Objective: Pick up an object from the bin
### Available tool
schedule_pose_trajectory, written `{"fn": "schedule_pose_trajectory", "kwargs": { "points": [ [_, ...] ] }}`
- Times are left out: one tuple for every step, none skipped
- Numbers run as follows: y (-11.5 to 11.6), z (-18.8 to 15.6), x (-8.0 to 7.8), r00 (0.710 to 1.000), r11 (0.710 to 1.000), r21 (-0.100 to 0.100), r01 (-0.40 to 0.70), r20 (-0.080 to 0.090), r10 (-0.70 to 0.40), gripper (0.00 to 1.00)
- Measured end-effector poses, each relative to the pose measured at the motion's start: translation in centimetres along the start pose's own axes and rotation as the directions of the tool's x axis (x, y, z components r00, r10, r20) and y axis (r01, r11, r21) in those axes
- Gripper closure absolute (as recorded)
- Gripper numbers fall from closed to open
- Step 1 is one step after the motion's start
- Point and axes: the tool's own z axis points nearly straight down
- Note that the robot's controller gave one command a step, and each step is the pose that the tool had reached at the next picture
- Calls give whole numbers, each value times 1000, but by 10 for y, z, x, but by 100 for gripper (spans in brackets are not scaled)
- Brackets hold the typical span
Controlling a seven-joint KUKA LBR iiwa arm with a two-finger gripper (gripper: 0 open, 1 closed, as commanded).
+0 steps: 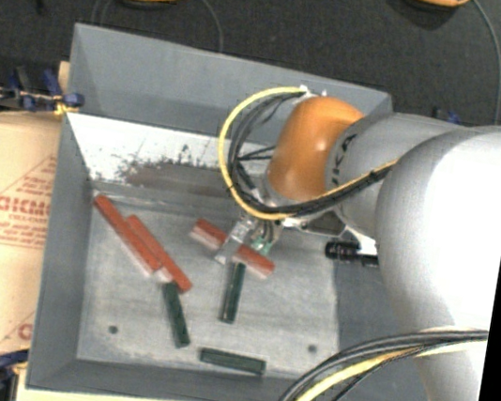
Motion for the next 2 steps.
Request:
{"fn": "schedule_pose_trajectory", "kwargs": {
  "points": [
    [-1,-3,0,1000,1000,1,1,-1,-1,100],
    [-1,-14,1,1000,1000,4,1,-7,-1,100]
  ]
}}
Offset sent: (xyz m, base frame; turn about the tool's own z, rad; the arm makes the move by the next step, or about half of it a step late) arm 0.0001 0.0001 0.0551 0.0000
